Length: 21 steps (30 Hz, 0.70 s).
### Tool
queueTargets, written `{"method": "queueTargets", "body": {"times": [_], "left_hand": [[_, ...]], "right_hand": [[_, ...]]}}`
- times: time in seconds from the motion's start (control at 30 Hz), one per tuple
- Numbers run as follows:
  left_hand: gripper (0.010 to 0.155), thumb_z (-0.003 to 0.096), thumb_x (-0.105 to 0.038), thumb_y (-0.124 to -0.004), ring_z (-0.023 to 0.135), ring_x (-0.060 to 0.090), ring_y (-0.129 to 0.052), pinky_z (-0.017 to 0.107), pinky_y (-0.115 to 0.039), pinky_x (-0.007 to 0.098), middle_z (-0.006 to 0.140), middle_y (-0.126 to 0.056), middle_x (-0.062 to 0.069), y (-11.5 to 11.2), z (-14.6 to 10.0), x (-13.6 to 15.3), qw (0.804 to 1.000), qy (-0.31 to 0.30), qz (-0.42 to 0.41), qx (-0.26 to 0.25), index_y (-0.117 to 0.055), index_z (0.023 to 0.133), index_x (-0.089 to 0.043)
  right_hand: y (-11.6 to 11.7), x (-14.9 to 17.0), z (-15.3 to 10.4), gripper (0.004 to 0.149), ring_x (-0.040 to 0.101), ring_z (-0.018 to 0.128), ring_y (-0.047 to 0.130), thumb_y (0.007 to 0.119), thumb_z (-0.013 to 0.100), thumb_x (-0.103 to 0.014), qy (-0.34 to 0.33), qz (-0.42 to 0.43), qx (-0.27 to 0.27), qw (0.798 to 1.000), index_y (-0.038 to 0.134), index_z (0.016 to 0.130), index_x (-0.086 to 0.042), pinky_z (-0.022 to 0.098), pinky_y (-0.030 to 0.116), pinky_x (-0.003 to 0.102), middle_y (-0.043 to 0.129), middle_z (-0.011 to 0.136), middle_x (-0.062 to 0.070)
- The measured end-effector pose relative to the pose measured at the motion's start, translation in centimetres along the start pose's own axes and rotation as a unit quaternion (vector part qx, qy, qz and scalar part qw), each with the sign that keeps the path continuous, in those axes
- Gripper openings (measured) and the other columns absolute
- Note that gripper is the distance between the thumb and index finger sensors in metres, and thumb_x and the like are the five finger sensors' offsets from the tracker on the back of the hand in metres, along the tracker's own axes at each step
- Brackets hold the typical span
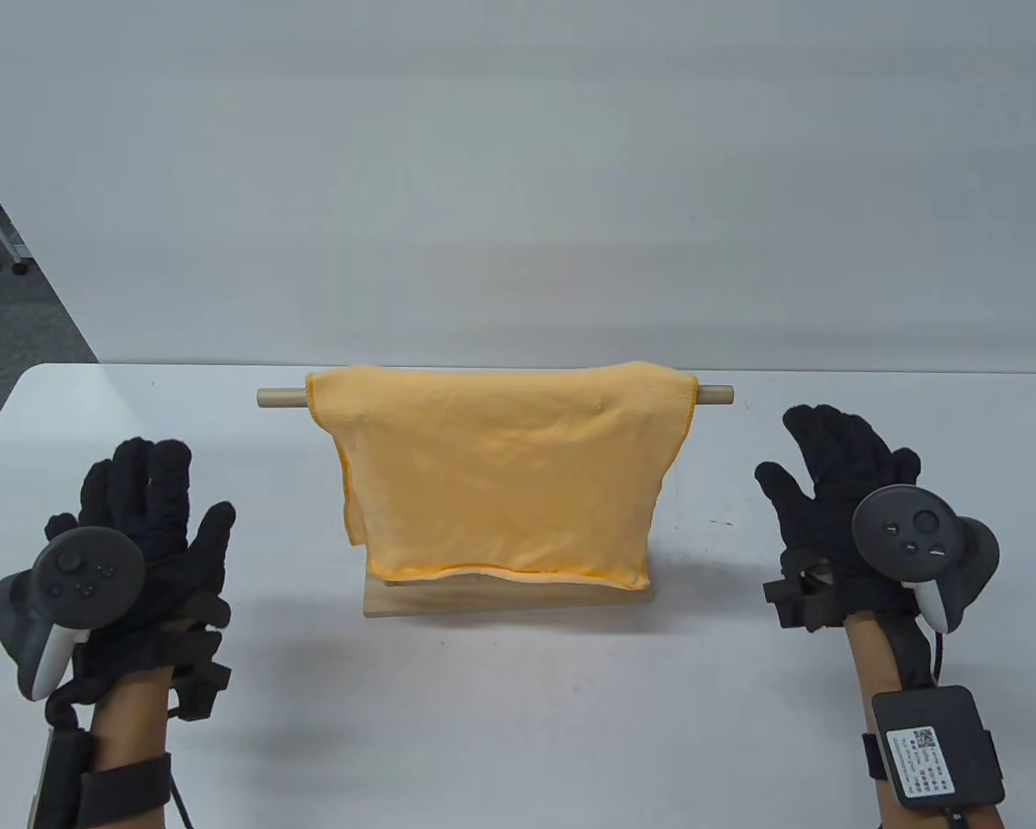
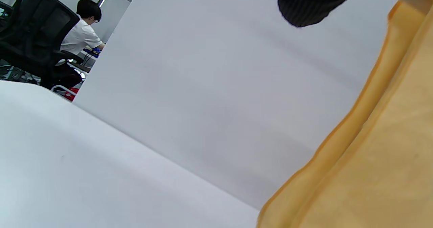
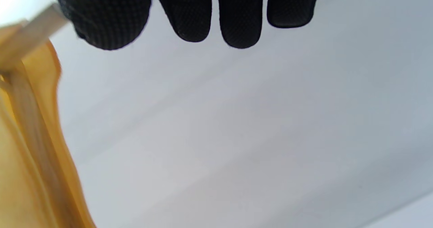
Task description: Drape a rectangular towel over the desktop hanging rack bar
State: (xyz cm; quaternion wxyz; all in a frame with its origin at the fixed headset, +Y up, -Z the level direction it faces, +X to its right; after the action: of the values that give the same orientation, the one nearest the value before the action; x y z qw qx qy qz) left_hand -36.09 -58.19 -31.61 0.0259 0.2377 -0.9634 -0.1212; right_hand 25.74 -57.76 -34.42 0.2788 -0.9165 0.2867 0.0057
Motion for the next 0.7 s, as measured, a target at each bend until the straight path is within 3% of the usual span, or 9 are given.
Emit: {"method": "queueTargets", "body": {"times": [0.2, 0.47, 0.7], "left_hand": [[0.076, 0.0619, -0.05, -0.067, 0.118, 0.041, 0.0, 0.066, 0.0, 0.081, 0.128, -0.009, -0.002, -4.2, -2.8, 2.2, 0.999, 0.02, 0.037, 0.03, -0.014, 0.114, -0.041], [0.078, 0.0609, -0.053, -0.068, 0.116, 0.036, 0.012, 0.064, 0.005, 0.079, 0.123, 0.006, -0.007, -7.7, -4.4, 3.1, 0.993, 0.028, 0.089, 0.067, -0.012, 0.114, -0.043], [0.087, 0.0547, -0.07, -0.068, 0.114, 0.032, 0.017, 0.063, 0.007, 0.078, 0.121, 0.008, -0.009, -9.4, -5.4, 3.8, 0.986, 0.031, 0.143, 0.083, -0.011, 0.114, -0.042]], "right_hand": [[3.5, 3.3, -4.2, 0.071, 0.054, 0.098, 0.045, 0.075, 0.037, -0.05, 0.013, -0.083, -0.04, 0.996, 0.054, 0.099, -0.022, 0.058, 0.026, 0.081, 0.048, 0.112, 0.019], [7.2, 4.5, -8.2, 0.083, 0.057, 0.099, 0.02, 0.071, 0.036, -0.058, -0.008, -0.181, -0.115, 0.977, 0.036, 0.103, -0.024, 0.057, 0.016, 0.08, 0.022, 0.114, 0.022], [9.2, 4.7, -9.8, 0.089, 0.058, 0.096, 0.008, 0.064, 0.034, -0.065, -0.029, -0.265, -0.165, 0.95, 0.024, 0.102, -0.026, 0.055, 0.012, 0.081, 0.007, 0.11, 0.022]]}}
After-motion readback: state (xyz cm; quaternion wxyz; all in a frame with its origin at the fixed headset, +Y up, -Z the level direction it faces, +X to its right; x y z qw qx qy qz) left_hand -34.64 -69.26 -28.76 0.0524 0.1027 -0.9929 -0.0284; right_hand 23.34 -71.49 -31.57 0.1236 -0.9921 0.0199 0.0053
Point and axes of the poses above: the tracker on the back of each hand, its own x axis roughly to the little-finger side, its own z axis roughly from the wrist to the fingertips, y = z × x, the point moved 1 cm from there along z, roughly from the wrist to the fingertips
